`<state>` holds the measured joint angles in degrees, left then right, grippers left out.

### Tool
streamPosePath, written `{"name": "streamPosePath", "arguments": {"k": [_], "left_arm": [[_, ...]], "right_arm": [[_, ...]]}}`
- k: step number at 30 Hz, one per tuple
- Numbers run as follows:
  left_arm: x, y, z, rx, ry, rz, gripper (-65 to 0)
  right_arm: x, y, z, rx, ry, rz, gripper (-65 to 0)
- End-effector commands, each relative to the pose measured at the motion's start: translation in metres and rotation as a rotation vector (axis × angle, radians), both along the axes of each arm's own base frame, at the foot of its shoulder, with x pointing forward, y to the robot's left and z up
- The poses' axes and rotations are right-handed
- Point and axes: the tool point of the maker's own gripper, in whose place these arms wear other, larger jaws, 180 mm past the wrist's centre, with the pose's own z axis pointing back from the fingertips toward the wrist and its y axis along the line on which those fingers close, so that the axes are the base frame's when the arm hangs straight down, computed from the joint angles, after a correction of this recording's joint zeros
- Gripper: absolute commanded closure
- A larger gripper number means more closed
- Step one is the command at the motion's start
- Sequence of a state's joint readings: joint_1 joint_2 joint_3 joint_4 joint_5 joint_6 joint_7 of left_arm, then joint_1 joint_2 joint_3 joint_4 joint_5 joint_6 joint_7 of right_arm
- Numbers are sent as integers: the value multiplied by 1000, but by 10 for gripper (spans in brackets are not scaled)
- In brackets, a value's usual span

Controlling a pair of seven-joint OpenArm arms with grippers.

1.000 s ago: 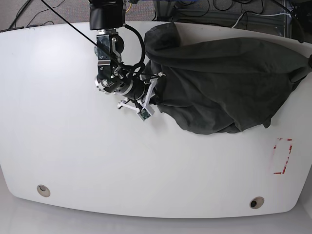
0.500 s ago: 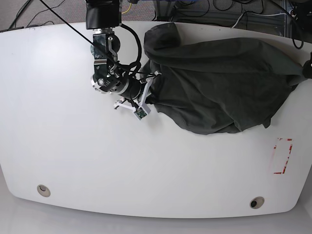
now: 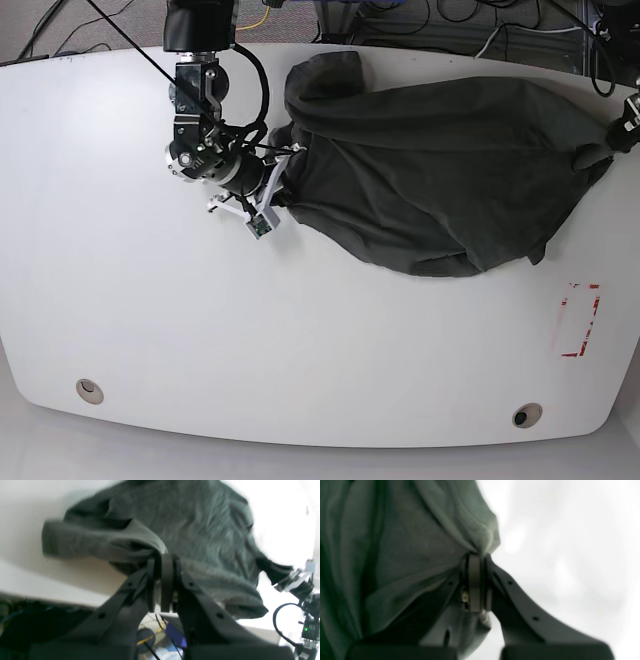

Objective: Layout the t-shirt on the table in an organized manner, then fold the t-shirt properly

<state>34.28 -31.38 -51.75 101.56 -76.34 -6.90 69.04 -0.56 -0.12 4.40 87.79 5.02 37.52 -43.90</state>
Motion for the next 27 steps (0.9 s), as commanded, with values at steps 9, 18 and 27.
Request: {"name": "streamPosePath", "arguments": {"k": [9,18,27], "left_arm": [[4,13,21,48,-49,11,0],[51,-5,66,82,-250,-47,0],[107,-27,113,86,-432,-141,0]], "right_arm": [[22,-2,36,13,-118,-12,0],[47,-10,91,-28,-278,-22,0],[86,-50,155,-117,-409,-100,0]]}}
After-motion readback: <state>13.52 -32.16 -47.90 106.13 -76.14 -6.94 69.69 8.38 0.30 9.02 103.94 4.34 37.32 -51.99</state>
